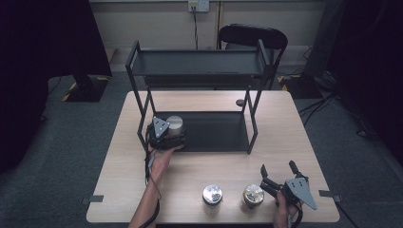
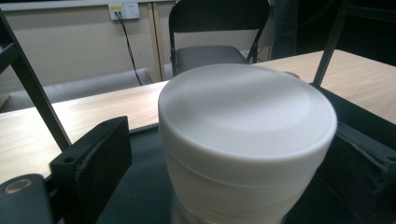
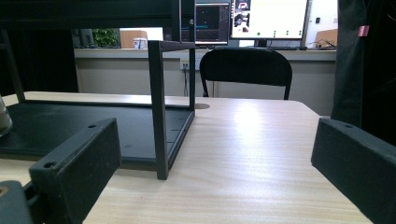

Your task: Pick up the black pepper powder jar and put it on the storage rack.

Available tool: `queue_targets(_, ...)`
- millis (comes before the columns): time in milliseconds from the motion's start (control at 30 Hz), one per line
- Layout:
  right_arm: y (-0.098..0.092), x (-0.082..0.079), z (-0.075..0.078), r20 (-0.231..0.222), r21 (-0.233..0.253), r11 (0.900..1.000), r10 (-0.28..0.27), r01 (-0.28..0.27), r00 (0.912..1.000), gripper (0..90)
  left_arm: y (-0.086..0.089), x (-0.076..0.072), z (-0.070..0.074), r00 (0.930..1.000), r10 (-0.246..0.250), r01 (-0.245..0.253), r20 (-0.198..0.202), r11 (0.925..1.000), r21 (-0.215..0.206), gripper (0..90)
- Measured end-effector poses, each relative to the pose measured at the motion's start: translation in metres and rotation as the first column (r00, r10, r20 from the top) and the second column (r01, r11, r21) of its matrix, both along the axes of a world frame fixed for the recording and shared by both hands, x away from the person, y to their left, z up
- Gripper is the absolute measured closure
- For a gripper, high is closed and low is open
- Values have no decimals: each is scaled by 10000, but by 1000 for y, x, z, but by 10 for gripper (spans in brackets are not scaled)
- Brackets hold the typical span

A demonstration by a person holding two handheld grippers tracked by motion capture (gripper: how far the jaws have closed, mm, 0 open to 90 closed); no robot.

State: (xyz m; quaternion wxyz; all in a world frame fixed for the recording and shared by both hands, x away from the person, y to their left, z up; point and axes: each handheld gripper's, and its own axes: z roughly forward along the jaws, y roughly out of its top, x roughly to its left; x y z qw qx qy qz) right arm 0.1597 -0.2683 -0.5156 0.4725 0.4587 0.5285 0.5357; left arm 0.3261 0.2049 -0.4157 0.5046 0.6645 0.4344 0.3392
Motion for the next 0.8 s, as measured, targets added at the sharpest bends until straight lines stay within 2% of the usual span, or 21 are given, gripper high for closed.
queue_targets(67, 0, 0, 0, 4, 3, 10000, -10, 10, 10000, 3, 0, 0, 2, 10000, 47, -47, -2, 9999, -106, 30)
queue_targets(267, 0, 0, 0, 19, 17, 10000, -32, 32, 10000, 0, 0, -4, 7, 9994, 77, -67, 331, 9995, -305, 2)
queue_targets(633, 0, 0, -1, 41, 9, 10000, -34, 34, 10000, 0, 3, -9, 4, 9965, -122, 173, 827, 9979, -621, 0)
queue_targets(800, 1, 0, -1, 48, 14, 10000, -44, 44, 10000, 0, 4, -14, 8, 9942, -180, 267, 1061, 9963, -815, 0)
